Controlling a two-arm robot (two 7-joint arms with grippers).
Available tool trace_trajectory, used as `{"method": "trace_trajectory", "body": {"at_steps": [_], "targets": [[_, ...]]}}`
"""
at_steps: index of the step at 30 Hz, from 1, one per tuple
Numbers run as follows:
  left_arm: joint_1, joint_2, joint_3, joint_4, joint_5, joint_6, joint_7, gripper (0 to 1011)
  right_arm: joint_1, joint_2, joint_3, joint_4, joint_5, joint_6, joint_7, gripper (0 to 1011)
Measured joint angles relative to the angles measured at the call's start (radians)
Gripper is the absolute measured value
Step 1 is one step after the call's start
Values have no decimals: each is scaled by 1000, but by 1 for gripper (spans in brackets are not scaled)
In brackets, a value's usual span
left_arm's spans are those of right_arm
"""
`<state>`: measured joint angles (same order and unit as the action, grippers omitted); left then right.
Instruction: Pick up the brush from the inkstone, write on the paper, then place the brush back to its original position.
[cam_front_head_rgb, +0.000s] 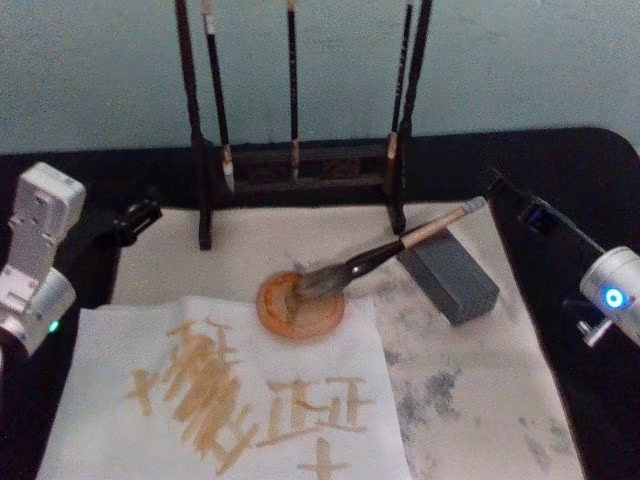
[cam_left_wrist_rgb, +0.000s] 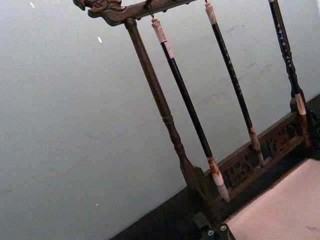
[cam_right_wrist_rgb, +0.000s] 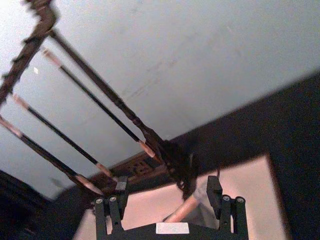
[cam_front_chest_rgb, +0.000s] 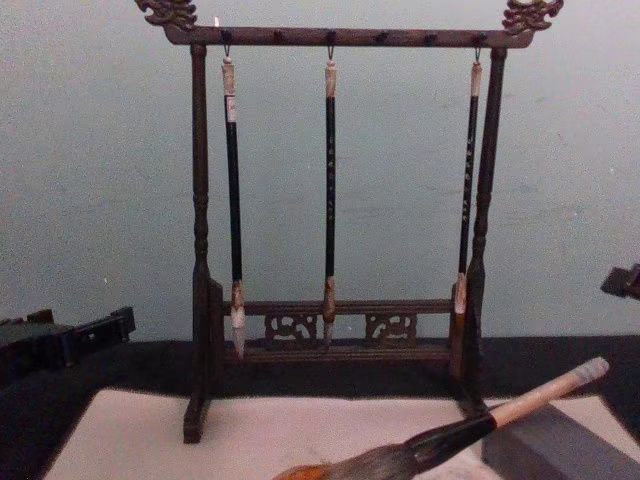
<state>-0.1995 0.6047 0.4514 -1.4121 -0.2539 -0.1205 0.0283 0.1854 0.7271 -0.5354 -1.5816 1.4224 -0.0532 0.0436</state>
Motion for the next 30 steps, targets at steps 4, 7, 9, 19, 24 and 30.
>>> {"method": "trace_trajectory", "body": {"at_steps": [4,7,9,19,24,30], "targets": [[0,0,0,0,0,0,0,1002,21,24,-37,-48,-176,-26,-93,1006],[0,0,0,0,0,0,0,1000,45,32,-68,-72,-312,-33,-168,1006],[0,0,0,0,0,0,0,1002,63,32,-94,-81,-409,-30,-218,1006],[0,0,0,0,0,0,0,1000,116,-7,-165,-47,-640,-23,-278,1008],[0,0,0,0,0,0,0,1002,123,-34,-186,-15,-737,-61,-293,1006],[0,0,0,0,0,0,0,1002,119,-53,-194,1,-813,-111,-304,1006]]}}
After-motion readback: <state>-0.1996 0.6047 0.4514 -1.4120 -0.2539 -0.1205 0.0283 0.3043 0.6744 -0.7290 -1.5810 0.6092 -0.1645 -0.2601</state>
